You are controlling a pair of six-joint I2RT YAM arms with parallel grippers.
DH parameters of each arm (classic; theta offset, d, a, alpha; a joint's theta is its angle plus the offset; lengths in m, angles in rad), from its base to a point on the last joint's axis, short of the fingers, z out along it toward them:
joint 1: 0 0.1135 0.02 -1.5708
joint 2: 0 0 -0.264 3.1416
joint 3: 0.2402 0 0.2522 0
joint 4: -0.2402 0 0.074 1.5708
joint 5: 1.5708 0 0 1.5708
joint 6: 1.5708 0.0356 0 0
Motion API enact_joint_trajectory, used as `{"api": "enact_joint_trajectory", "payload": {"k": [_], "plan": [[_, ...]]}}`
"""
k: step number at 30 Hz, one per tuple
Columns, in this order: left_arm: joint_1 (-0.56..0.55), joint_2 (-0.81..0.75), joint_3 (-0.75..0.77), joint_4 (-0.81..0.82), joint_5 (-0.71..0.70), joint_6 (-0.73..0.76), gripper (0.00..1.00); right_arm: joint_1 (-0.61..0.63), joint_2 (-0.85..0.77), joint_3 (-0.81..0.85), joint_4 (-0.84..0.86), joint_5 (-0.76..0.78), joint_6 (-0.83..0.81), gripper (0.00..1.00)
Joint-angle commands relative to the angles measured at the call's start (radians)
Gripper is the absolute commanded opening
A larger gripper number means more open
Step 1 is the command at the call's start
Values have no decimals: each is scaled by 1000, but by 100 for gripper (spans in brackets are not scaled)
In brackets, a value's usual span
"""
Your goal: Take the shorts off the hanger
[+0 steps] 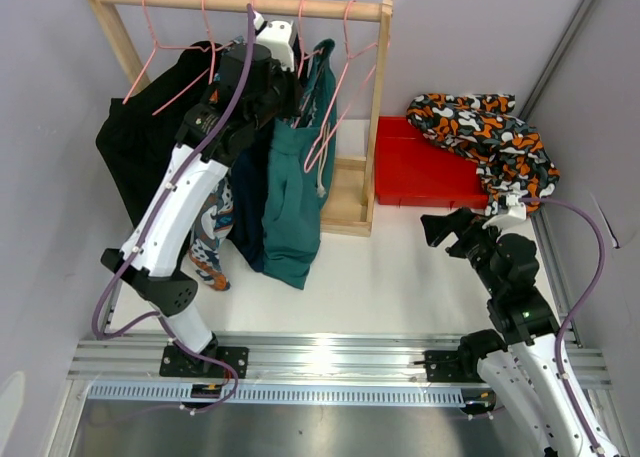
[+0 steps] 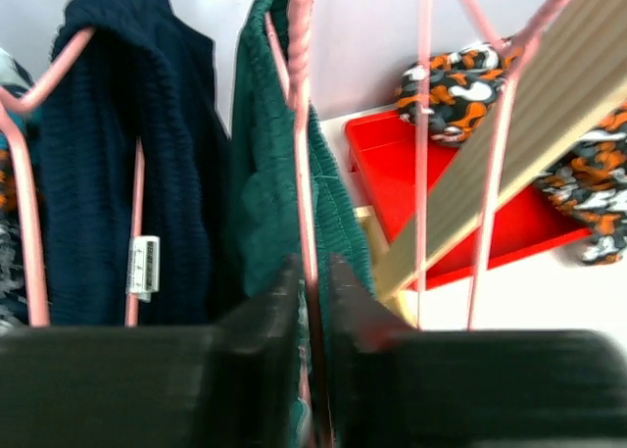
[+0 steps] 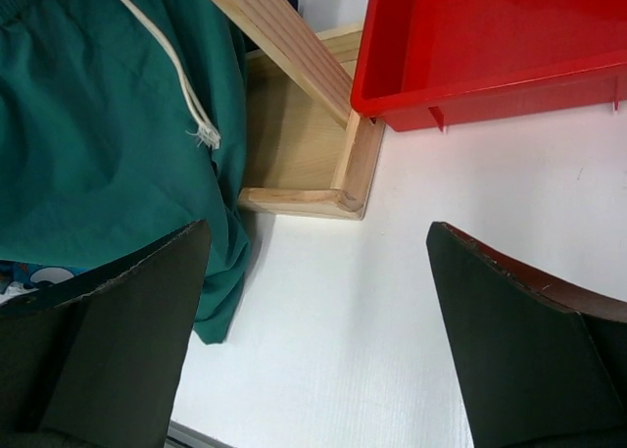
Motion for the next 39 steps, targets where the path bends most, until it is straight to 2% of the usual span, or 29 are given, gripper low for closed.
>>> {"api": "enact_joint_trajectory", "payload": {"k": [1,8,15,23,27,28,29,31,32,34,35,39], "plan": [[11,11,19,30,-60,25,2,6,-8,-6,23,8,-15,99],[11,0,59,27,-86,60,0,6,5,-26,51,-10,-3,99],[11,-41,235,-50,-74,98,0,7,31,-26,88,-27,-3,100],[11,-184,223,-110,-60,114,0,9,50,8,112,-49,-40,99],[11,-306,84,-148,-25,80,0,9,59,37,118,-79,-55,99],[11,-344,-66,-136,-11,69,0,9,59,40,124,-96,-58,99],[11,-428,-123,-125,24,59,0,9,56,43,143,-152,-73,100],[11,-513,-335,-114,44,45,0,11,58,58,164,-223,-89,100],[11,-596,-430,-117,54,36,0,17,61,63,193,-313,-96,99],[9,-676,-515,-143,100,25,0,24,70,92,226,-409,-115,100],[8,-711,-629,-154,116,16,0,32,91,104,247,-482,-118,99],[-3,-854,-808,-229,205,-3,0,128,188,190,258,-573,-150,100]]}}
